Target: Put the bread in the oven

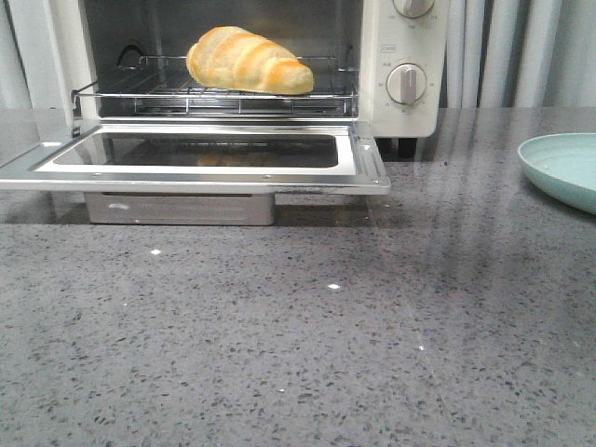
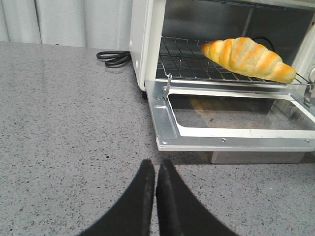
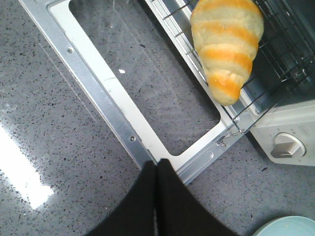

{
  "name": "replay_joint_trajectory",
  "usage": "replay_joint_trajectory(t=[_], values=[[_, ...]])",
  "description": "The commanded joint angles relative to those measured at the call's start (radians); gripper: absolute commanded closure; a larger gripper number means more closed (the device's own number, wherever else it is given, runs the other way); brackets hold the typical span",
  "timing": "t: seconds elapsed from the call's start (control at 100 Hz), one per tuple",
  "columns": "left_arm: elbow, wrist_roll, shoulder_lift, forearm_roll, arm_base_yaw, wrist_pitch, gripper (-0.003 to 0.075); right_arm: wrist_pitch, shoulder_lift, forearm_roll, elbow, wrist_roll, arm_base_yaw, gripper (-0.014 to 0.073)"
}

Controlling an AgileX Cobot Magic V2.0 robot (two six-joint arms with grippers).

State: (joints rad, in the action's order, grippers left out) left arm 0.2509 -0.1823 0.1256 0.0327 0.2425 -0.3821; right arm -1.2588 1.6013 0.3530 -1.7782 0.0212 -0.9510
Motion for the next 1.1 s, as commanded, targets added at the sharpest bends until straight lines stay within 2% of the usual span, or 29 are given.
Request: replay_joint_trajectory(t=[0.0, 0.84, 1.09], values=[[0.025, -0.008, 0.010, -0.010, -0.005, 0.078, 0.0741, -0.056, -0.047, 0.044, -0.022, 0.003, 0.005, 0.0662], [0.025, -0.008, 0.010, -0.010, -0.005, 0.078, 0.0742, -0.029, -0.059, 0.042, -0.022, 0.003, 0.012, 0.0662], [0.025, -0.008, 0.010, -0.010, -0.005, 0.078, 0.0741, 0.006, -0.118, 0.020, -0.022, 0.004, 0.076, 0.0662]])
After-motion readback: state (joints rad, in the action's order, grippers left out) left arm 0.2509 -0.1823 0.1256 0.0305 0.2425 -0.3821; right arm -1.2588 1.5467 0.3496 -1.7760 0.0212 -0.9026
